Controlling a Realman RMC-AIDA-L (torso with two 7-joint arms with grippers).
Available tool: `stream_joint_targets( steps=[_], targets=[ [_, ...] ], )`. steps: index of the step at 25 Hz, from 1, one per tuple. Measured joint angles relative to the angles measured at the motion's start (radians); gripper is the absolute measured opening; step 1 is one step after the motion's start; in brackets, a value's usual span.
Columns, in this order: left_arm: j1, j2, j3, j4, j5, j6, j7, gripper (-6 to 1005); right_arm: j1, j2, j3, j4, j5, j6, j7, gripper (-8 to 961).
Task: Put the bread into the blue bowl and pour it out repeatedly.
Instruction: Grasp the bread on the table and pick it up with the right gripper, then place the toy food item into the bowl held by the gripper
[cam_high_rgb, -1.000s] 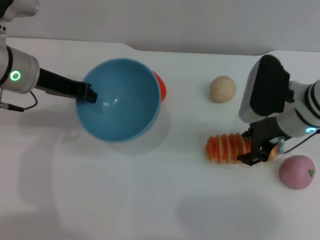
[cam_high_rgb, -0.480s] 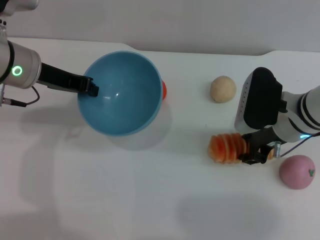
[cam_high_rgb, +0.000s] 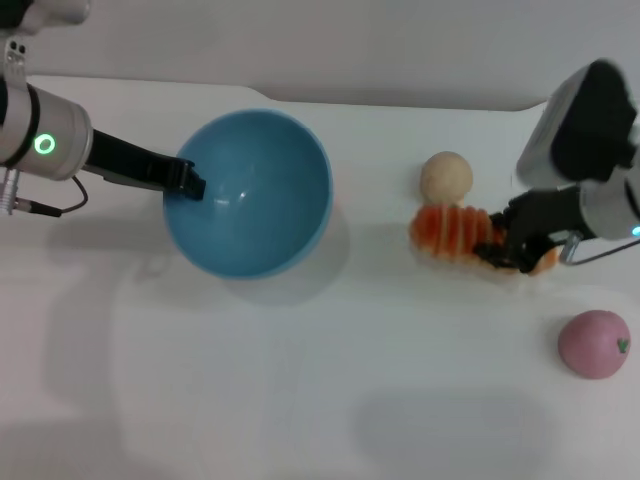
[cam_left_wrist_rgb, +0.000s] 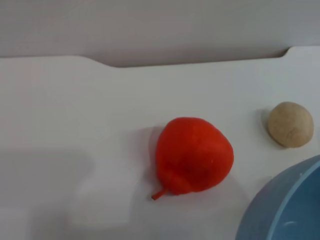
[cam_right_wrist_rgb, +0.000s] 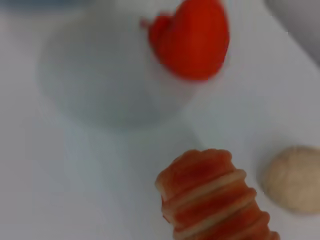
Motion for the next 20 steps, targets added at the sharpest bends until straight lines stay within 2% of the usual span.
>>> stream_joint_targets(
  steps=[7, 13, 17, 20],
  targets=[
    [-0.027, 0.001, 0.001, -0.065, 0.004, -0.001, 0.001, -1, -0.034, -0.001, 0.144, -0.099, 0.127, -0.120, -0.058, 379],
    [-0.058, 0.000, 0.039, -0.153, 0.003, 0.015, -0.001, 0, -0.092, 0.004, 0.287, -0.250, 0.351, -0.249, -0.176, 326],
    [-0.074, -0.005, 0.119, -0.176, -0.002, 0.015, -0.014, 0, -0.103, 0.005, 0.297, -0.296, 0.497, -0.295, -0.224, 293],
    [-0.106, -0.010, 0.194, -0.209, -0.013, -0.003, -0.043, -1, -0.094, 0.005, 0.264, -0.295, 0.565, -0.311, -0.235, 273]
  ],
)
